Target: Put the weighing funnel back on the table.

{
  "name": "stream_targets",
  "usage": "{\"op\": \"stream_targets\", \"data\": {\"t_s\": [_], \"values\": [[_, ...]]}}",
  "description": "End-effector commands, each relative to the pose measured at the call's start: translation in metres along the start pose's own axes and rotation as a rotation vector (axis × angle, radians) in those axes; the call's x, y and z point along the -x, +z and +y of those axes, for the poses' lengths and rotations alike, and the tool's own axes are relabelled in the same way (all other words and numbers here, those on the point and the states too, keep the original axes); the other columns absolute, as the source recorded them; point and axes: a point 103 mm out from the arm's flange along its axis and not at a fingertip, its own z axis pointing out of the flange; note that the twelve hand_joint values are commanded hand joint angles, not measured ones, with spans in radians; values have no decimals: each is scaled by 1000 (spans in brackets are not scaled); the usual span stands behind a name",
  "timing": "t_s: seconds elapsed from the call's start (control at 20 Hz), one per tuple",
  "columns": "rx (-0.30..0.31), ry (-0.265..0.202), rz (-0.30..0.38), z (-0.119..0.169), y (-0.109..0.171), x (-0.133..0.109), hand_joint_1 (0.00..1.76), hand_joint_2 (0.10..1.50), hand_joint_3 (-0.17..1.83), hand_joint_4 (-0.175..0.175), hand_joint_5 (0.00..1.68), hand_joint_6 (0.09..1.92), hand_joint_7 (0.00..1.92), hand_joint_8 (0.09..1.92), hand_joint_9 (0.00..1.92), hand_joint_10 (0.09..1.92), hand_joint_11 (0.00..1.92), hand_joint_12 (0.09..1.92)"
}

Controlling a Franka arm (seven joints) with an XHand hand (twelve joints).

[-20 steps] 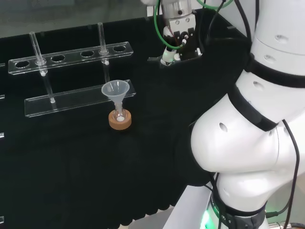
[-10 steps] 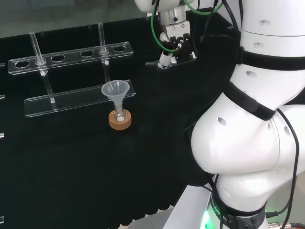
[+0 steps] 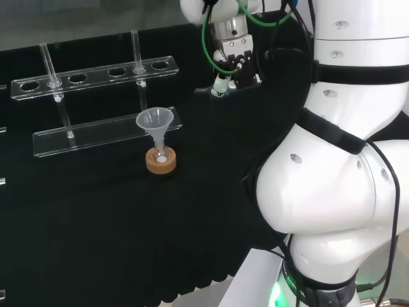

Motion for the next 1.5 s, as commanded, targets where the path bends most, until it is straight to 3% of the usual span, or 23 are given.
{"op": "stream_targets", "data": {"t_s": [0.05, 0.55, 1.4, 1.5], "values": [[5, -18, 17, 22, 16, 4, 1121, 728, 508, 175, 1296, 570, 600, 672, 1084, 177, 1024, 891], [-4, -41, 33, 44, 30, -1, 1121, 729, 508, 175, 1294, 574, 599, 672, 1084, 176, 1024, 892], [-39, -41, 29, 62, 46, 2, 1120, 729, 509, 175, 1291, 580, 599, 674, 1085, 174, 1023, 894], [-38, -45, 3, 66, 47, 0, 1120, 730, 509, 175, 1291, 581, 599, 674, 1085, 174, 1023, 894]]}}
